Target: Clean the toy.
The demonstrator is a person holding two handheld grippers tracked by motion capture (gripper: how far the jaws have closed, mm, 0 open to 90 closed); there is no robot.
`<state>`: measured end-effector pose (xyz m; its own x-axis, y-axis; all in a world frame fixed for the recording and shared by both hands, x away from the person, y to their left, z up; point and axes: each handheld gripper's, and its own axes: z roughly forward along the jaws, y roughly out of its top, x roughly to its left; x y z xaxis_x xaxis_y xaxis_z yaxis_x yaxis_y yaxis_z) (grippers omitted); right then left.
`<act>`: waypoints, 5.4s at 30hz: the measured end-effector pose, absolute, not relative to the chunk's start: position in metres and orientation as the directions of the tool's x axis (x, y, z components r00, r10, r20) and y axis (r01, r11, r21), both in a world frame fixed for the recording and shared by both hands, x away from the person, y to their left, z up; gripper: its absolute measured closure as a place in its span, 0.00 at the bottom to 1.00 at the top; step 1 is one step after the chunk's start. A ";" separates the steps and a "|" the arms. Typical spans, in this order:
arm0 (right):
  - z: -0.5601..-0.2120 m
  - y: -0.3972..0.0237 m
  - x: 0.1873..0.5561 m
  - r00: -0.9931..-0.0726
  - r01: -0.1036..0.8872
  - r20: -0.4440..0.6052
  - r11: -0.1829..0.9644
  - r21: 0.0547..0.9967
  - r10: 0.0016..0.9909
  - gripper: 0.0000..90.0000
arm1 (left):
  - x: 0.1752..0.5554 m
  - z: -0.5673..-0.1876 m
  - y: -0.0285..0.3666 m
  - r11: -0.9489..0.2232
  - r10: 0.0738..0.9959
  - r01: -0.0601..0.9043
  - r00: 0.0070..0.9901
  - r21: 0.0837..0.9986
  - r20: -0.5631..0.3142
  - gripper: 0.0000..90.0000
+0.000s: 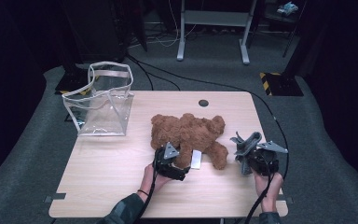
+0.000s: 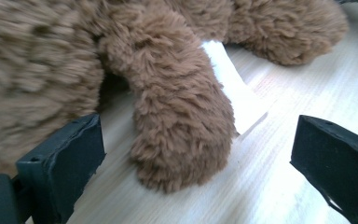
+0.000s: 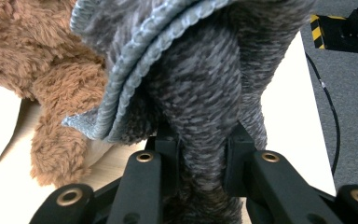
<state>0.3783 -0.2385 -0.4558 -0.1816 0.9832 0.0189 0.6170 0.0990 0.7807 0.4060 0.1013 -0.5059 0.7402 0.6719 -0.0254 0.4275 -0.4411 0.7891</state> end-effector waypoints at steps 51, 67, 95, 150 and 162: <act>-0.457 -0.239 0.379 -0.178 0.622 0.030 0.089 0.778 0.984 0.81 | 0.449 -0.423 0.089 -0.319 0.709 0.302 0.705 0.899 0.015 0.81; -0.450 -0.236 0.381 -0.183 0.617 0.021 0.098 0.781 0.983 0.81 | 0.432 -0.370 0.098 -0.221 0.685 0.275 0.727 0.936 -0.052 0.81; -0.458 -0.228 0.386 -0.204 0.640 0.026 0.113 0.760 0.979 0.80 | 0.468 -0.433 0.105 -0.286 0.758 0.457 0.646 0.842 -0.093 0.48; -0.455 -0.221 0.383 -0.215 0.636 0.033 0.114 0.763 0.976 0.81 | 0.430 -0.495 0.141 -0.435 0.720 0.440 0.694 0.786 0.009 0.68; -0.452 -0.219 0.384 -0.217 0.630 0.032 0.115 0.768 0.976 0.81 | 0.436 -0.448 0.162 -0.291 0.873 0.359 0.479 0.887 0.092 0.33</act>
